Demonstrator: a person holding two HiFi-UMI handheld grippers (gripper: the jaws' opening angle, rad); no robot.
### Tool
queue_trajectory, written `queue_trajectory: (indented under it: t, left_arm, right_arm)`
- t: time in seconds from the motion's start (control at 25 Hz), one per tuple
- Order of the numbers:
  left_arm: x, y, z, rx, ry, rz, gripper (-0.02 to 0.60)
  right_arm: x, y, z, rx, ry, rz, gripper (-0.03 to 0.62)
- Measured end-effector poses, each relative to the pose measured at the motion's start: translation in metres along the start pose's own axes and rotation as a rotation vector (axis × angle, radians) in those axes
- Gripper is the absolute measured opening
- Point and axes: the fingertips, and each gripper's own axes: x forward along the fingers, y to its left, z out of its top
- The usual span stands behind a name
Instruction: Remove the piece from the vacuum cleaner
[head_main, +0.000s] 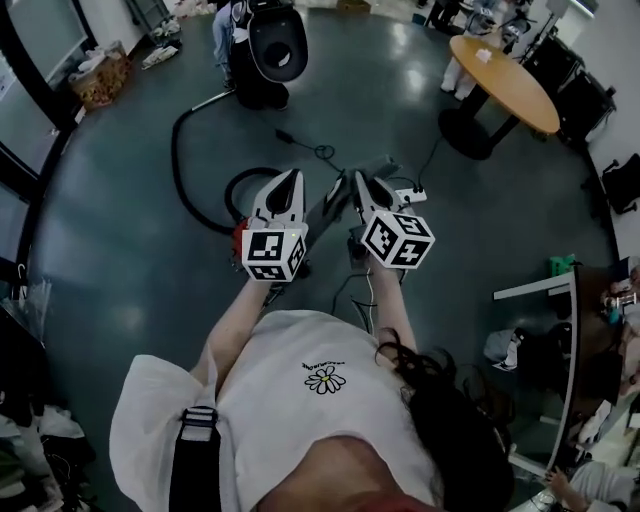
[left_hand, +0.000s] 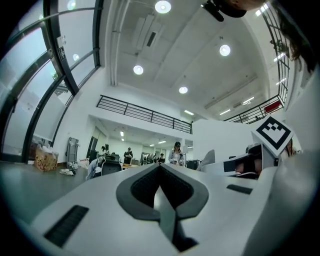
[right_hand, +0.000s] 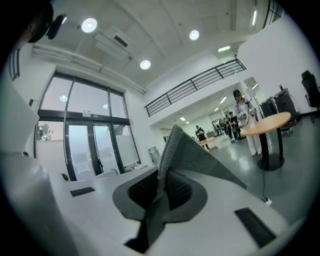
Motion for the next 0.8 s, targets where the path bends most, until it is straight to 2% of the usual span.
queue_trajectory:
  t: [0.12, 0.24, 0.32, 0.48, 0.8]
  left_arm:
    - [0.005, 0.002, 0.019, 0.038, -0.027, 0.0, 0.003]
    - [0.002, 0.006, 0.017, 0.023, -0.018, 0.015, 0.004]
    - [-0.004, 0.005, 0.01, 0.009, -0.003, 0.022, 0.003]
    - [-0.015, 0.0, 0.0, 0.005, 0.018, 0.023, 0.003]
    - [-0.009, 0.001, 0.008, 0.018, 0.02, -0.004, 0.003]
  right_arm:
    - [0.001, 0.007, 0.021, -0.086, -0.047, -0.022, 0.028]
    - [0.001, 0.016, 0.02, -0.195, -0.049, -0.039, 0.028]
    - [-0.004, 0.021, 0.016, -0.232, -0.046, -0.036, 0.028]
    - [-0.014, 0.027, 0.012, -0.248, -0.053, -0.024, 0.028]
    - [-0.011, 0.025, 0.018, -0.22, -0.071, -0.038, 0.028]
